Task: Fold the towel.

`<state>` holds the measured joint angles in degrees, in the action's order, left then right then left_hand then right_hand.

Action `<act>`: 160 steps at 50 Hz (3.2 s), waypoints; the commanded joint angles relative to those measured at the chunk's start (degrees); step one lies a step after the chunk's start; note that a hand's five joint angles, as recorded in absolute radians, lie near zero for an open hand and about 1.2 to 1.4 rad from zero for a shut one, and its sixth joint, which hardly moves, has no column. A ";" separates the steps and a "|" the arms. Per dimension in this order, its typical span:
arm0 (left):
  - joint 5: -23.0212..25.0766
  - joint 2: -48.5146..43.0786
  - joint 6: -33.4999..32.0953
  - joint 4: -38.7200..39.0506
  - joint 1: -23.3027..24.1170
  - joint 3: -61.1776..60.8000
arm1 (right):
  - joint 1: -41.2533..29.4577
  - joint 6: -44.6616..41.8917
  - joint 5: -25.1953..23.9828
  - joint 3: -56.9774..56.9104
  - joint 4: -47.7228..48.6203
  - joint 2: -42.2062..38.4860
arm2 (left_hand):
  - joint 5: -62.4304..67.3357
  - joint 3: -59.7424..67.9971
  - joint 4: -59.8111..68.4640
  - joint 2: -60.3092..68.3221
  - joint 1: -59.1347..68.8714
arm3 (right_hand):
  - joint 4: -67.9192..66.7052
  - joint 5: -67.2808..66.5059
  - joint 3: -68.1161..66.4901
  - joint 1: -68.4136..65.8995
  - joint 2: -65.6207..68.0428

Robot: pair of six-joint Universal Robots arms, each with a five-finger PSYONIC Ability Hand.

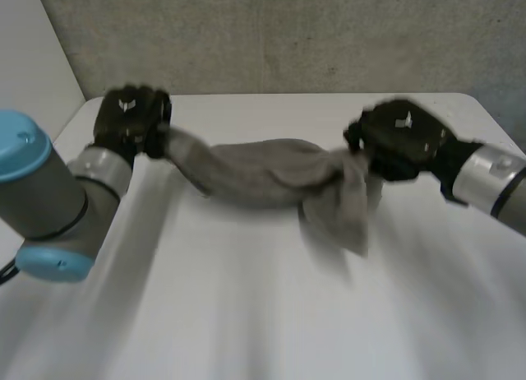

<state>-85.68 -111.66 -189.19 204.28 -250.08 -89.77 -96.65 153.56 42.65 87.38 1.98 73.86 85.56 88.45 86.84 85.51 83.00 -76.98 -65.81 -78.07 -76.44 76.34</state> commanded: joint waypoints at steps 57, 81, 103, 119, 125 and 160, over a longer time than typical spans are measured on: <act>2.28 5.57 3.21 0.07 -1.82 -7.35 | -13.21 24.42 32.76 22.39 -3.65 7.00 | -15.56 -8.45 -6.84 -5.51 -3.00 | 66.98 65.81 68.07 66.44 -66.34; 2.28 4.52 3.13 0.25 -3.40 -3.05 | -12.33 9.07 35.22 9.58 -4.96 3.75 | -15.56 -8.45 -6.84 -5.51 -3.00 | -3.02 -4.19 -1.93 -3.56 3.66; 1.75 -5.41 5.23 23.24 -1.64 33.25 | -13.48 -25.94 40.49 -28.96 44.29 -13.23 | -15.56 -8.45 -6.84 -5.51 -3.00 | -3.02 -4.19 -1.93 -3.56 3.66; 5.95 -5.06 7.34 21.51 -7.00 15.10 | -12.33 -19.18 36.82 -10.67 15.11 -6.54 | -15.56 -8.45 -6.84 -5.51 -3.00 | -3.02 -4.19 -1.93 -3.56 3.66; 14.03 -4.10 6.55 21.60 -9.11 1.74 | -12.24 -19.09 30.39 -2.50 1.29 -7.06 | -15.56 -8.45 -6.84 -5.51 -3.00 | -3.02 -4.19 -1.93 -3.56 3.66; 22.93 2.15 -31.42 2.80 -14.21 -19.39 | -10.57 -14.52 29.33 8.50 0.30 -6.98 | -15.56 -8.45 -6.84 -5.51 -3.00 | -3.02 -4.19 -1.93 -3.56 3.66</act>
<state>-63.01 -109.23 -216.92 208.45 -264.63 -108.07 -107.22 139.10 71.96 95.67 2.17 66.95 85.56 88.67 87.46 85.88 83.02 -76.92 -66.89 -77.28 -76.70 76.37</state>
